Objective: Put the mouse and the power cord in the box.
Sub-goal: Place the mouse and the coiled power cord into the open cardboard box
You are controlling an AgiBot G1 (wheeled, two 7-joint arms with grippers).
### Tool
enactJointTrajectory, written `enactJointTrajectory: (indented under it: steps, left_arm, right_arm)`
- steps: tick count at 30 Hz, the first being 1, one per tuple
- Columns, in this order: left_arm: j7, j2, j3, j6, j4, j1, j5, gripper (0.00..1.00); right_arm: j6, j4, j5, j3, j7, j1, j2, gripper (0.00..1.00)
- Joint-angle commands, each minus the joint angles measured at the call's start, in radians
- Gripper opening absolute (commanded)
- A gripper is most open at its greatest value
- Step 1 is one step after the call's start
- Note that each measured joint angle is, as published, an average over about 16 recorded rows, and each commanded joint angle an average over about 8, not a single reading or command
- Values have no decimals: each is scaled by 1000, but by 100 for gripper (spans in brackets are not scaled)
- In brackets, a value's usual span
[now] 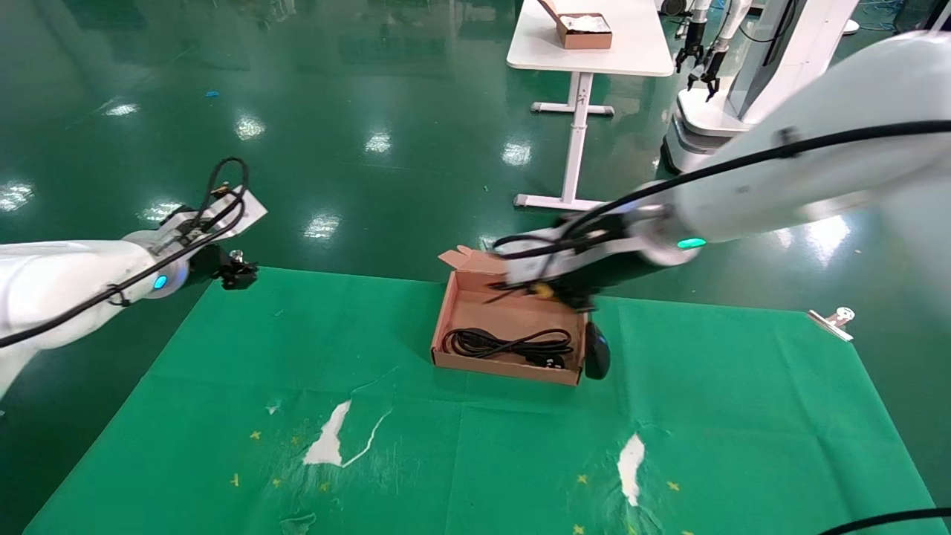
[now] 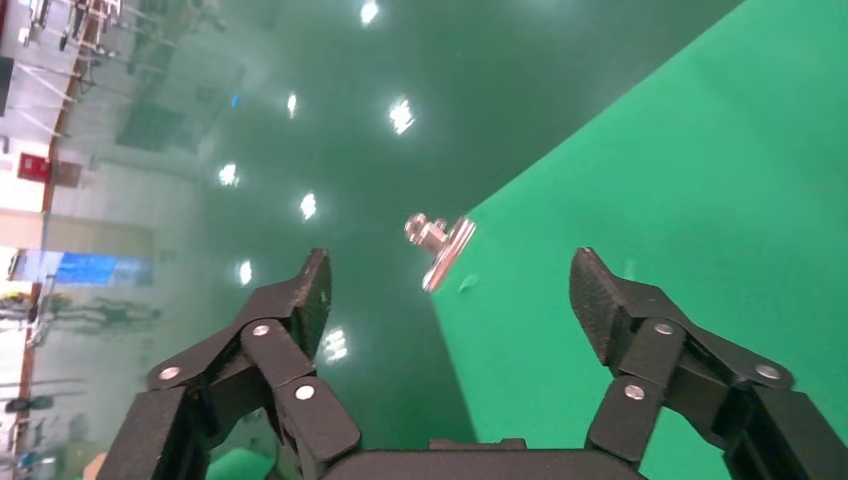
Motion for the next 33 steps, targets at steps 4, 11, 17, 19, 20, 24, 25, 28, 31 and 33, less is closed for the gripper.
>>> enactJointTrajectory:
  steps: [4, 11, 17, 19, 20, 24, 25, 28, 31, 33]
  left_arm:
    - [-24, 6, 6, 3, 24, -6, 16, 100]
    - [-40, 5, 11, 4, 19, -6, 27, 100]
    - [-53, 2, 14, 5, 12, -5, 36, 100]
    - [-57, 1, 15, 6, 9, -5, 39, 100]
    - [-59, 1, 16, 6, 8, -5, 40, 100]
    - [-65, -1, 18, 7, 5, -5, 44, 100]
    - [-66, -2, 18, 7, 4, -5, 45, 100]
    - [-68, -2, 19, 7, 4, -5, 46, 100]
    - [-69, -3, 19, 7, 4, -5, 47, 100]
    - [-69, -3, 19, 7, 4, -5, 47, 100]
  right_arm:
    - [96, -107, 64, -3, -125, -4, -70, 0]
    - [309, -124, 191, -85, -195, -72, -81, 0]
    - [387, -192, 268, -176, -173, -150, -76, 0]
    - [399, -228, 280, -200, -162, -168, -74, 0]
    - [406, -244, 283, -210, -158, -175, -73, 8]
    - [436, -295, 288, -239, -149, -191, -72, 58]
    - [444, -305, 289, -244, -147, -193, -72, 70]
    - [459, -320, 290, -253, -148, -197, -73, 100]
    - [466, -326, 290, -257, -148, -200, -73, 100]
    - [464, -323, 290, -255, -148, -199, -73, 100]
